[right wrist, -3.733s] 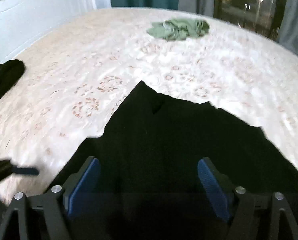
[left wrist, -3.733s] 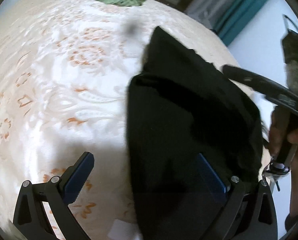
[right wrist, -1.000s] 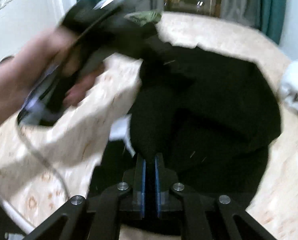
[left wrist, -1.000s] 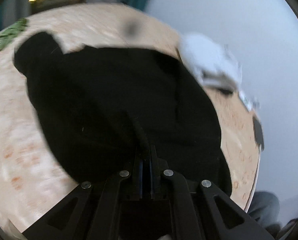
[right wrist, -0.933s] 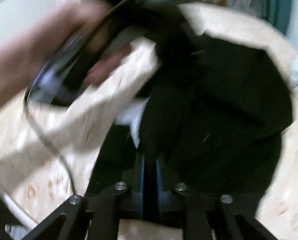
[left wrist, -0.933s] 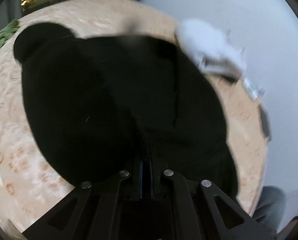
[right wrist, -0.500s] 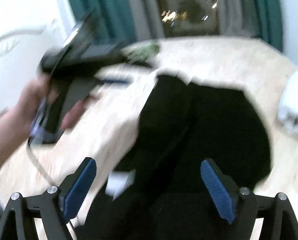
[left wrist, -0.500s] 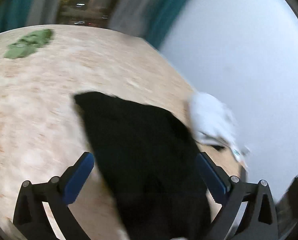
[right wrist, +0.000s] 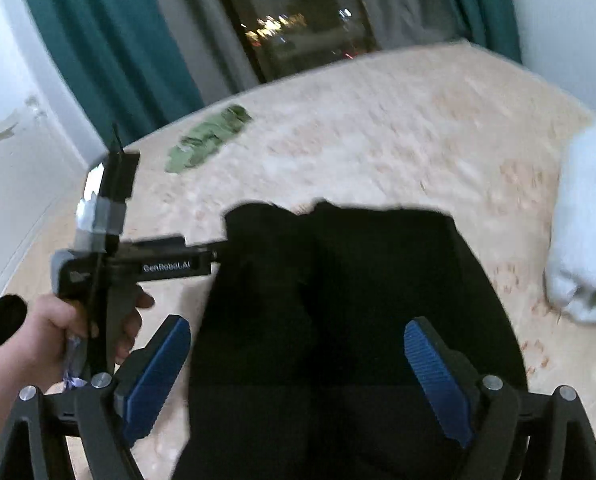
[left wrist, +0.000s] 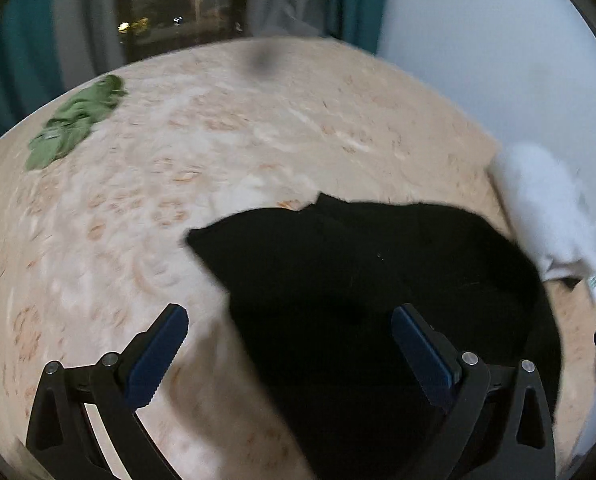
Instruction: Fold clothes
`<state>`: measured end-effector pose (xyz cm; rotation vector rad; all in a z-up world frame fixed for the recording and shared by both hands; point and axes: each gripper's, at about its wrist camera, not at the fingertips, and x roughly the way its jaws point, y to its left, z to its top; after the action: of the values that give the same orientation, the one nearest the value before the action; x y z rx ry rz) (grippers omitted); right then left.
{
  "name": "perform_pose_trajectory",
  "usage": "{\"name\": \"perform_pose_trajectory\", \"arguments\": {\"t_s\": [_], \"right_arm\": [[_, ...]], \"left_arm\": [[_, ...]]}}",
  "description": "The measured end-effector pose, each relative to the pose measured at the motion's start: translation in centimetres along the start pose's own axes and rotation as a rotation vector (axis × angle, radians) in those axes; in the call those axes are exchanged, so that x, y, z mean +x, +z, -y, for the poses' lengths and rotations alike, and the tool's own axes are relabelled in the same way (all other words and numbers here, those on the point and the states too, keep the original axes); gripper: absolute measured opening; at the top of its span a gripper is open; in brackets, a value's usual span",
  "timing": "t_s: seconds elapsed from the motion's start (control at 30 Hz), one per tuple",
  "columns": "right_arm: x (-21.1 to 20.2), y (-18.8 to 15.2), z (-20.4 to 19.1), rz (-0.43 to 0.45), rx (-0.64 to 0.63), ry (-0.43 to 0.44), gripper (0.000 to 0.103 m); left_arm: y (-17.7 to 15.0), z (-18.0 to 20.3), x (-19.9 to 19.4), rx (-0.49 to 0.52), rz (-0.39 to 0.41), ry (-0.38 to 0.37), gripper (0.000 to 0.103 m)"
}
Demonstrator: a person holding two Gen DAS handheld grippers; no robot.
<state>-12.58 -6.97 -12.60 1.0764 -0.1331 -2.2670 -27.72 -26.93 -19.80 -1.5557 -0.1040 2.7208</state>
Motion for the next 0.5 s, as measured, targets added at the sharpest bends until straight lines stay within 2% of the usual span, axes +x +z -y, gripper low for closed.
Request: {"name": "perform_pose_trajectory", "arguments": {"t_s": [0.1,0.17,0.23,0.3,0.37,0.43,0.5], "right_arm": [[1.6,-1.0,1.9,-0.049,0.045,-0.01,0.09],[2.2,-1.6,2.8,-0.083,0.062,-0.025,0.09],[2.1,-1.9,3.4,-0.089,0.057,-0.036,0.09],[2.0,-2.0,3.8,-0.086,0.046,-0.046,0.09],[1.5,-2.1,4.2,-0.077,0.045,-0.055,0.09],[1.0,-2.2,4.6,-0.076,0.06,-0.047,0.09],[0.6,-2.4,4.7,-0.078,0.068,-0.032,0.09]], "left_arm": [[-1.0,1.8,5.5,0.038,-0.133,-0.001,0.103],[-0.8,2.3,5.9,0.012,-0.066,-0.002,0.103],[-0.5,2.6,5.4,0.022,-0.068,0.012,0.103],[-0.4,2.7,3.4,0.063,-0.031,-0.006,0.102],[-0.5,2.4,0.0,0.083,0.053,-0.046,0.101],[-1.2,1.1,-4.1,0.033,0.141,-0.108,0.101],[-3.2,-0.6,-7.4,-0.063,0.173,-0.167,0.101]]}}
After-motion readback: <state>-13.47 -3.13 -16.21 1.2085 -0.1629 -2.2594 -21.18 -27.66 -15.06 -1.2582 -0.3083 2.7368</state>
